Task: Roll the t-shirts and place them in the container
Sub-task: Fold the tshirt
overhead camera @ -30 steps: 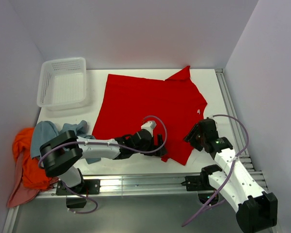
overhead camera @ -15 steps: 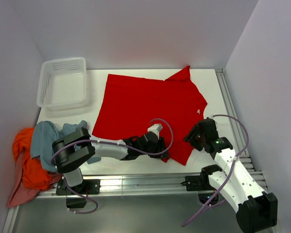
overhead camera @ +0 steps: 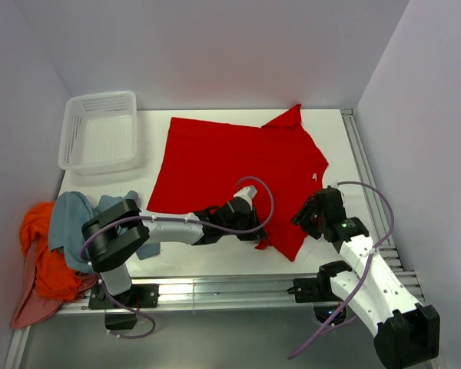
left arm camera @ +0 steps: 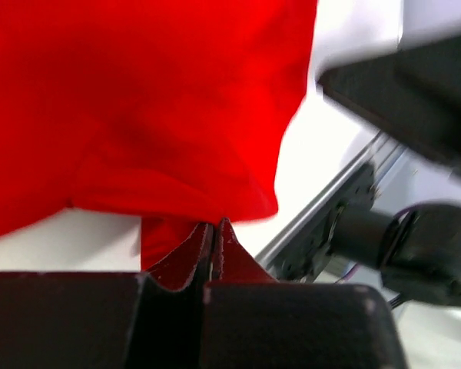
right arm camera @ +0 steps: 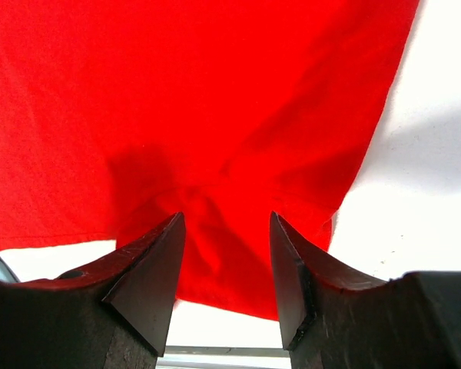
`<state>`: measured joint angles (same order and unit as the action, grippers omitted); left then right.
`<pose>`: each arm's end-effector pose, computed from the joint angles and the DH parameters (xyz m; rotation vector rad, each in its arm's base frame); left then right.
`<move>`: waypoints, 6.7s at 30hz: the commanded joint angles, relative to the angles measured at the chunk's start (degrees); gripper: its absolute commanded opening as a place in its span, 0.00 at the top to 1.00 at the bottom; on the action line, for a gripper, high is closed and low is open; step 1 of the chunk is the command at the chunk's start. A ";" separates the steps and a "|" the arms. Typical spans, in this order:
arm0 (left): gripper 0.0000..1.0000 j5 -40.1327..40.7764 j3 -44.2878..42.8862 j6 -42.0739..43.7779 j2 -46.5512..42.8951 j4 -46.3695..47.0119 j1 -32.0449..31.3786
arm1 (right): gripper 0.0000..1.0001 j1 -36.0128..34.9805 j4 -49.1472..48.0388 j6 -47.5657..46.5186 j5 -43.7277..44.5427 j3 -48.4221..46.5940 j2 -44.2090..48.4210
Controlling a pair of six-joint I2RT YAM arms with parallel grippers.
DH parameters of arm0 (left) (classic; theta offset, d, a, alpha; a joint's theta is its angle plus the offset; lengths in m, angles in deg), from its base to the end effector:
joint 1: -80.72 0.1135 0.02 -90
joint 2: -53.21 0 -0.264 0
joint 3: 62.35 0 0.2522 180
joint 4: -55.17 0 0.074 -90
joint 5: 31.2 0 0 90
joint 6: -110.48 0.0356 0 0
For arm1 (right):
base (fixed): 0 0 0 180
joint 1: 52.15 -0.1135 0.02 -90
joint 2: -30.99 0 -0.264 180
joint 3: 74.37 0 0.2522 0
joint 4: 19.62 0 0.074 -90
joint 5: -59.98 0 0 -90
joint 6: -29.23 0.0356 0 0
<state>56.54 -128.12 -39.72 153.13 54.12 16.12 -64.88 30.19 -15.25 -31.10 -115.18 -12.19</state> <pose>0.1547 -0.3292 0.1688 0.1208 2.4816 -1.1640 0.1429 0.0330 0.1972 0.7085 2.4371 0.4441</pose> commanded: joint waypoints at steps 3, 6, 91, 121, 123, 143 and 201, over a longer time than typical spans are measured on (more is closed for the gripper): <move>1.00 -6.61 -1.07 -2.90 1.41 5.40 6.58 | 0.45 -0.36 -1.60 -0.51 0.56 0.24 0.03; 1.00 -8.54 -2.13 -3.60 3.17 6.18 9.22 | 0.45 -0.28 -2.30 -1.48 -0.67 0.50 -0.33; 1.00 -11.89 -7.49 -6.94 15.66 9.88 15.47 | 0.72 -20.93 -18.83 -1.31 0.38 7.71 1.78; 1.00 4.72 -2.22 -1.15 -2.01 -6.90 6.15 | 0.99 -20.23 9.29 7.83 -5.60 -1.52 6.87; 1.00 5.95 -3.36 -0.53 -1.83 -8.31 5.71 | 0.90 -20.23 10.96 8.36 -4.46 -1.25 8.10; 0.96 12.63 -10.39 2.28 3.35 -14.73 2.20 | 0.32 -22.51 10.71 3.96 -4.02 2.00 13.03; 0.98 3.67 -6.44 1.14 5.20 -9.20 5.71 | 0.78 -64.35 2.71 23.04 31.23 -8.46 -32.40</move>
<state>61.15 -134.83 -38.06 158.04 42.93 21.81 -128.79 32.64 7.02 -1.38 -121.78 -43.14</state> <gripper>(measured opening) 0.040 0.262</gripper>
